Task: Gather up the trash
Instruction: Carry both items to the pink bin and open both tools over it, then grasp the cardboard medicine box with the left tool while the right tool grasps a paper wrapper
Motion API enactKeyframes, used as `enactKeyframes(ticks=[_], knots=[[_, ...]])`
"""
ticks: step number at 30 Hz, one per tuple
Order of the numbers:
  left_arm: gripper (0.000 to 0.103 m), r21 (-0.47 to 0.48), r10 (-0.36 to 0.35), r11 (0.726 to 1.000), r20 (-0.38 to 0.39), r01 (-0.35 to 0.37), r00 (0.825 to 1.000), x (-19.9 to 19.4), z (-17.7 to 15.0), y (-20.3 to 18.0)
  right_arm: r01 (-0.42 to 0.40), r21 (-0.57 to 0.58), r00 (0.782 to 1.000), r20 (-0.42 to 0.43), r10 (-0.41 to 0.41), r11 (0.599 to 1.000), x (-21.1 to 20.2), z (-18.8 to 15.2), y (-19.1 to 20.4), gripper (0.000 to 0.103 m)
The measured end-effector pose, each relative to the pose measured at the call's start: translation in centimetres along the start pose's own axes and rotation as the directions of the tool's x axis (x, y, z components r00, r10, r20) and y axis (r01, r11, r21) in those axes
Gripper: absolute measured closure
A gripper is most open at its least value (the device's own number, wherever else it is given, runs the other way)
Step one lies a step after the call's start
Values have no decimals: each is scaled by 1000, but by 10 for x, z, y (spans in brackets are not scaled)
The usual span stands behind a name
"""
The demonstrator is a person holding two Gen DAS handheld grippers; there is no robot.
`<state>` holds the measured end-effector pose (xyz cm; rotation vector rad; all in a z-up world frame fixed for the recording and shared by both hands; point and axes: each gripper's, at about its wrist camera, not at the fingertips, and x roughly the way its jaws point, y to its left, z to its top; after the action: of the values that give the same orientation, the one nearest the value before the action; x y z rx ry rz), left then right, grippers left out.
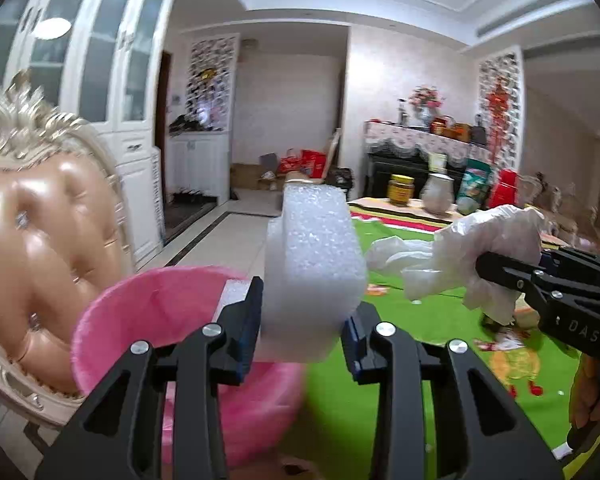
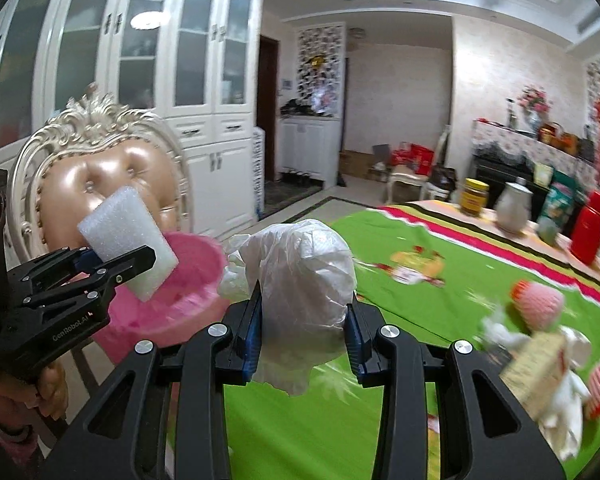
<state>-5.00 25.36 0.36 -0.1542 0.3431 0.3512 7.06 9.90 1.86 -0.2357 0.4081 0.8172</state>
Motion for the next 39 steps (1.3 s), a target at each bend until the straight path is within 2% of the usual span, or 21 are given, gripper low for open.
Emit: enactKeyframes(ticks=[9,15,16,17,18,19,20,21,23,24,31,35,39], knots=[[68,-100,88,990,-76,-95,993,22,-7,80,-94,-66,994,-56,90,993,59,24,52,65],[67,-149,110,981,-109,-126,988,31,-16,107,-132,-82,989,-80,126,988,82,29,73,64],[67,-158,110,979,-113,-127,987,33,-17,112,-137,-85,988,-85,130,987,86,29,76,63],[67,-167,115,977,-121,-135,986,36,-18,119,-144,-87,986,-94,136,986,91,29,80,56],[62,-174,125,974,-126,-146,984,37,-20,123,-150,-84,985,-98,142,985,94,29,82,40],[58,-189,137,969,-128,-160,982,36,-21,128,-155,-79,984,-101,147,985,97,29,84,34],[48,-204,139,965,-125,-163,982,37,-22,134,-167,-72,982,-99,159,983,100,29,86,32],[41,-217,143,962,-121,-166,982,36,-23,138,-174,-72,981,-101,166,982,102,29,89,32],[36,-233,163,955,-112,-185,980,32,-24,146,-181,-77,979,-109,172,980,105,28,93,32],[30,-236,174,952,-107,-195,979,29,-24,148,-184,-77,978,-111,175,980,106,28,95,32],[9,-233,235,940,-84,-248,968,15,-27,145,-154,-70,984,-96,147,986,86,22,84,29],[7,-196,218,953,-87,-231,972,23,-23,133,-116,-49,990,-88,111,992,65,15,63,28],[7,-172,201,962,-82,-213,976,30,-14,116,-44,-27,997,-67,42,999,34,3,34,27]])
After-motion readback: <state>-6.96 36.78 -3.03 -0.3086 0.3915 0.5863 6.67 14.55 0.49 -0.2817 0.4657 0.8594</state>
